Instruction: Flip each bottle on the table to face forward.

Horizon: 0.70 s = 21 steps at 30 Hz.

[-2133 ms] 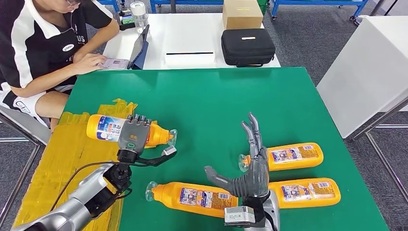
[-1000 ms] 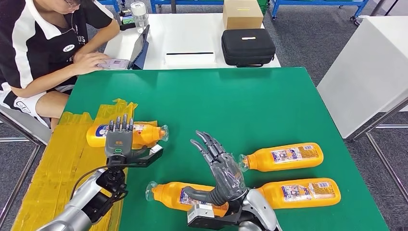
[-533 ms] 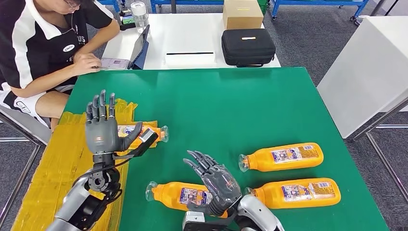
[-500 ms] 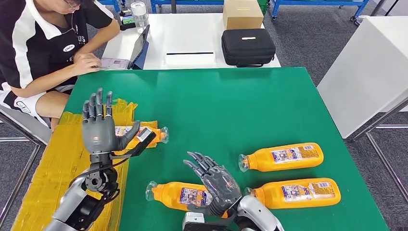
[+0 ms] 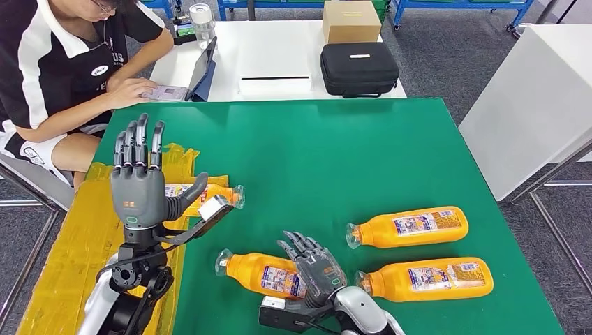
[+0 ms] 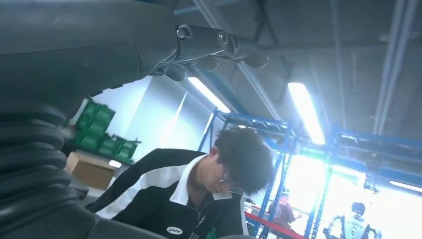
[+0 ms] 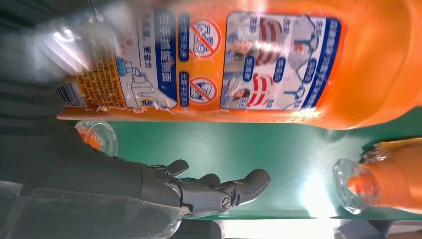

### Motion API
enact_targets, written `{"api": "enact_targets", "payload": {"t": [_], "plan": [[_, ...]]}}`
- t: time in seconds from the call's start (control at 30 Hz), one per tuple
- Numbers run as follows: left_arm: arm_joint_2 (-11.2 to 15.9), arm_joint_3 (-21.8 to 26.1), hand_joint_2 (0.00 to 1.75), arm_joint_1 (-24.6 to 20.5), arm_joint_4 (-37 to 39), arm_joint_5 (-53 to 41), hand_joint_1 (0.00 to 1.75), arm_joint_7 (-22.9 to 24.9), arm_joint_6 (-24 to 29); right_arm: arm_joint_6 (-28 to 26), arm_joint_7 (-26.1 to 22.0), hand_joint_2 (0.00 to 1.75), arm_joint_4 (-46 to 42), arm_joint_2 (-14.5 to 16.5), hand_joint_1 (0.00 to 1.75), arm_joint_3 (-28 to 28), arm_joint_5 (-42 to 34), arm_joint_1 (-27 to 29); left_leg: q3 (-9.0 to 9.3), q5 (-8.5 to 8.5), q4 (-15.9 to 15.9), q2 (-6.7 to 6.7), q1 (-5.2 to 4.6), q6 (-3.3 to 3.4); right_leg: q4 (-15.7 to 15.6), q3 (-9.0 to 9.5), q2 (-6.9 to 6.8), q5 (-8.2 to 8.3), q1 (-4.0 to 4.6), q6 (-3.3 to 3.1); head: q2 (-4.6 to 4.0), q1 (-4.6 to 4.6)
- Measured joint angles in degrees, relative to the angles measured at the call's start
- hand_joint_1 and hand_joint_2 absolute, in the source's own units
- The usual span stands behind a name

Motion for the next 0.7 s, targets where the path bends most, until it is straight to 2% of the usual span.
{"api": "enact_targets", "payload": {"t": [0.2, 0.23, 0.33, 0.37, 0.7], "plan": [[-4.09, 3.12, 1.75, 0.94, -2.09, 0.61, 0.00, -5.24, 0.00, 0.90, 3.45, 1.75, 4.55, 1.52, 0.00, 0.03, 1.16, -2.21, 0.56, -0.28, -0.03, 0.04, 0.08, -0.26, -0.03, -0.07, 0.05, -0.25, 0.12, -0.19, 0.00, 0.00], [-4.75, 3.55, 1.75, 1.00, -2.27, 0.52, 0.00, -5.71, 0.00, 1.07, 3.85, 1.75, 5.60, 1.87, 0.21, 0.01, 1.09, -2.64, 0.63, -0.32, -0.03, 0.06, 0.09, -0.33, -0.04, -0.02, 0.09, -0.27, 0.13, -0.18, 0.00, -0.01], [-6.27, 4.53, 1.75, 1.11, -2.55, 0.36, 0.00, -6.23, -0.01, 1.21, 4.37, 1.75, 8.55, 2.73, 1.29, -0.13, 0.66, -3.96, 0.78, -0.30, -0.04, 0.13, 0.16, -0.34, -0.04, 0.10, 0.19, -0.26, 0.15, -0.19, 0.00, -0.01], [-6.68, 4.79, 1.75, 1.12, -2.57, 0.37, 0.00, -6.36, -0.01, 1.21, 4.52, 1.75, 9.40, 2.95, 1.45, -0.20, 0.56, -4.39, 0.83, -0.29, -0.04, 0.13, 0.17, -0.34, -0.04, 0.14, 0.20, -0.25, 0.16, -0.21, 0.00, -0.01], [-8.65, 5.92, 1.75, 1.37, -2.59, 0.38, 0.00, -6.77, -0.02, 1.19, 4.97, 1.75, 13.00, 4.08, 1.45, -0.80, 0.32, -6.42, 1.05, -0.28, -0.04, 0.18, 0.23, -0.38, -0.04, 0.29, 0.36, -0.13, 0.24, -0.35, 0.00, -0.01]]}}
